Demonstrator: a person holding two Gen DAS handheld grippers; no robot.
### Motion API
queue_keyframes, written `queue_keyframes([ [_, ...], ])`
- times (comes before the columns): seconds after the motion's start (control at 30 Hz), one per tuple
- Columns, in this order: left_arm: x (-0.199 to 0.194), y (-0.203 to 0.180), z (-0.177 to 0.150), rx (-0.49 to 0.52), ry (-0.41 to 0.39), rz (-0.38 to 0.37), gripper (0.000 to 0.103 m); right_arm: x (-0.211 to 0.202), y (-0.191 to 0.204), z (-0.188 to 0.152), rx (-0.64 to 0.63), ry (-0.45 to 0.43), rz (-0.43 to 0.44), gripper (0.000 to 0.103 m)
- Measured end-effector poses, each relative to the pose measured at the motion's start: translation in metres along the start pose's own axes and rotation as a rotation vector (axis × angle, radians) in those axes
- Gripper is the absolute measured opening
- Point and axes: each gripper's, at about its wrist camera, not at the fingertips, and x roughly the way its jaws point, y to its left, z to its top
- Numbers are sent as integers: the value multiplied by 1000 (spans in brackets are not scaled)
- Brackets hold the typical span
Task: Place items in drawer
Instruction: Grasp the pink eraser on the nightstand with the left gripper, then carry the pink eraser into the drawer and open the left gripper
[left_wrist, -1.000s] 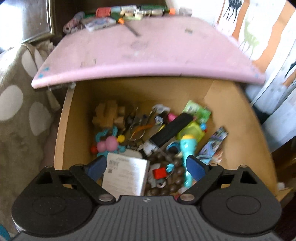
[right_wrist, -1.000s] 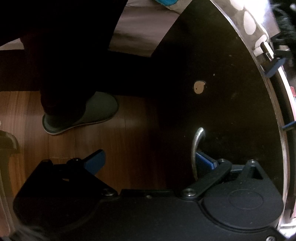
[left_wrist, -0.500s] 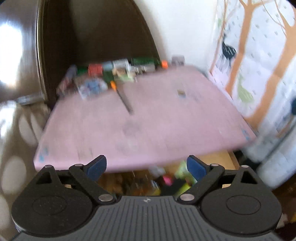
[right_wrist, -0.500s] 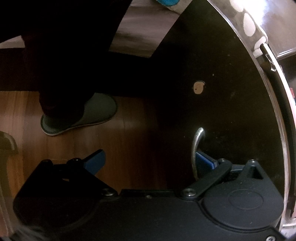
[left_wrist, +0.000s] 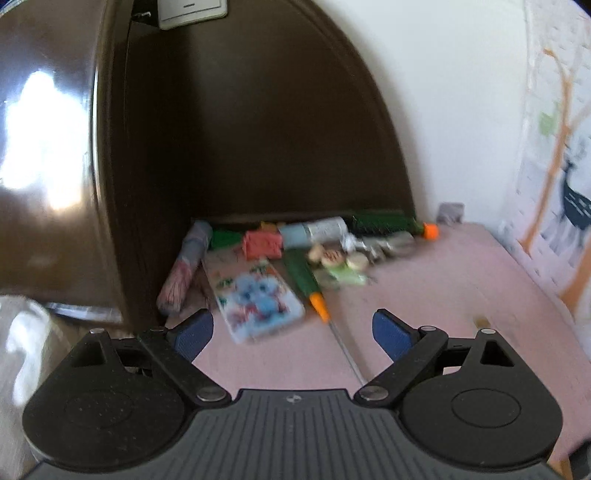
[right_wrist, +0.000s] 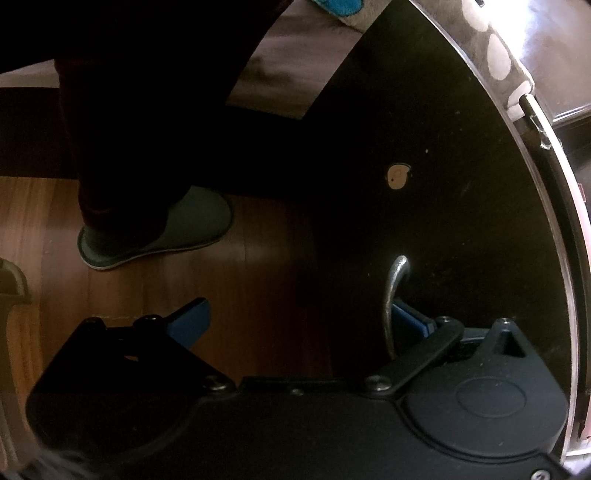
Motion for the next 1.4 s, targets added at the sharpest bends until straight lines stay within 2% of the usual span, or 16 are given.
queue_keyframes([
  [0.17,47,8,22,-27,-29,-2,89,1,1,-1,0,-7,-2,103],
  [0.2,57,8,25,-27,-36,-8,86,1,1,-1,1,-8,-2,103],
  [0.27,76,7,30,0,-30,0,75,1,0,-1,4,-8,-2,103],
  [0.37,102,8,35,38,-25,12,74,0,0,-2,6,-10,-3,103],
  [0.6,142,18,40,56,26,13,74,0,1,-4,5,-17,-7,103],
  [0.63,146,20,41,55,35,18,71,0,1,-4,6,-17,-7,103],
  [0.67,150,22,42,47,41,14,63,0,1,-4,7,-17,-7,103],
  [0.83,162,27,45,5,46,-44,60,1,0,5,35,0,-19,103],
  [0.9,162,27,46,-13,58,-56,56,1,0,5,35,1,-21,103],
  [0.93,162,28,48,-15,61,-48,46,1,0,6,35,1,-22,103],
  [1.17,136,26,38,12,70,-40,44,2,1,7,34,4,-23,103],
  [1.4,74,27,18,23,15,-66,44,3,1,7,34,9,-23,103],
])
